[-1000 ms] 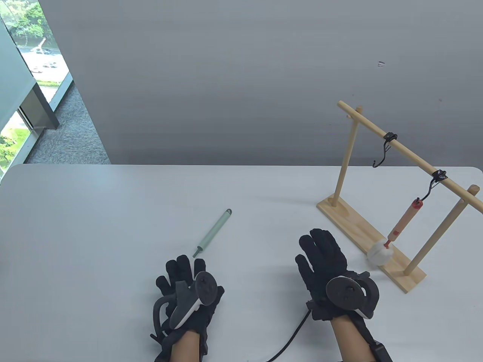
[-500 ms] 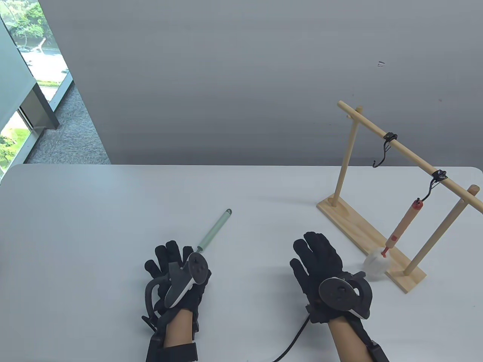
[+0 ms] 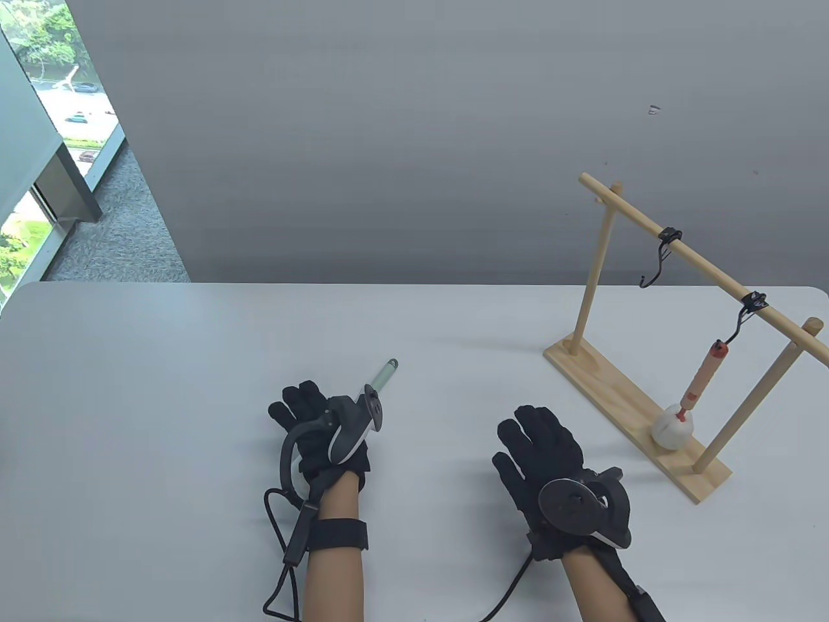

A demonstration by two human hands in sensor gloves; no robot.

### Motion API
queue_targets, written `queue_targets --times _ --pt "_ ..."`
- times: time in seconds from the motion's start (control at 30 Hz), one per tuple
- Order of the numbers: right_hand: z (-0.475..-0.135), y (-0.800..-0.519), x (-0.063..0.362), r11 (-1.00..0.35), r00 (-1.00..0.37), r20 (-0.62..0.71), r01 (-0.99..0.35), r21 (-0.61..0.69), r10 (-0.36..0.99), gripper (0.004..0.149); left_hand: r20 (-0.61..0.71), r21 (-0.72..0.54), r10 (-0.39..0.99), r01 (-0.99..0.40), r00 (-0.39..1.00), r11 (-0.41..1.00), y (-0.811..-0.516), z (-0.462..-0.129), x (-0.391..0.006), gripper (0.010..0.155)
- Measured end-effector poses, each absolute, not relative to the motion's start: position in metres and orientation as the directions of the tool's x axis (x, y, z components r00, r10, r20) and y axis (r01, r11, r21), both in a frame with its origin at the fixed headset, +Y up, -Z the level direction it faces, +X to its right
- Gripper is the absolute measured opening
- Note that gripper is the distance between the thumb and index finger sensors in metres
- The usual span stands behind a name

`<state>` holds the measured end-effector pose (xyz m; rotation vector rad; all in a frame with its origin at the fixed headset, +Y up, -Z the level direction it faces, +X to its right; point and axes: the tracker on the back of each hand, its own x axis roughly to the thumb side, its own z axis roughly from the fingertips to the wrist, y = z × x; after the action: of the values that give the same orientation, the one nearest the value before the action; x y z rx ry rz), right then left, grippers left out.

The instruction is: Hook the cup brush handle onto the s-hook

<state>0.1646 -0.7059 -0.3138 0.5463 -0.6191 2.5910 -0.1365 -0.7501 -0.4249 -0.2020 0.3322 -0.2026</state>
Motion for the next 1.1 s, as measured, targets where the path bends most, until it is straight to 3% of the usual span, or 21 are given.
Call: queue_targets --times 0.27,0.6,0.73,0.83,0.97,1.1 --pt "-0.318 -0.709 0.170 -0.812 -0.834 0.439 -0.492 -0.315 0.334 0.054 -0.287 -0.284 -0.349 0.268 0.892 0.921 -0.768 -0.447 -0.127 0.054" --pt "-0.319 -0.707 0.173 -0.801 -0.843 0.387 -0.503 -0.326 0.373 0.054 -0.240 -0.255 -0.389 0.329 0.889 0.909 -0.776 -0.441 -0.125 0.052" --pt "-0.319 -0.707 0.173 -0.819 -0.847 0.355 -0.500 -0.281 0.395 0.055 -0.217 -0.195 -0.214 0.173 0.952 0.965 -0.762 -0.433 -0.122 0.053" --pt "-0.318 -0.708 0.173 -0.828 -0.841 0.328 -0.512 -0.228 0.430 0.055 -0.175 -0.110 0.129 -0.150 0.976 0.983 -0.740 -0.422 -0.113 0.054" --pt "-0.318 -0.710 0.173 -0.804 -0.806 0.318 -0.568 -0.177 0.500 0.057 -0.057 -0.059 0.488 -0.491 0.871 0.869 -0.723 -0.401 -0.093 0.054" --pt "-0.320 -0.713 0.179 -0.665 -0.663 0.271 -0.740 -0.096 0.698 0.058 0.072 -0.002 0.577 -0.578 0.814 0.816 -0.715 -0.375 -0.071 0.054"
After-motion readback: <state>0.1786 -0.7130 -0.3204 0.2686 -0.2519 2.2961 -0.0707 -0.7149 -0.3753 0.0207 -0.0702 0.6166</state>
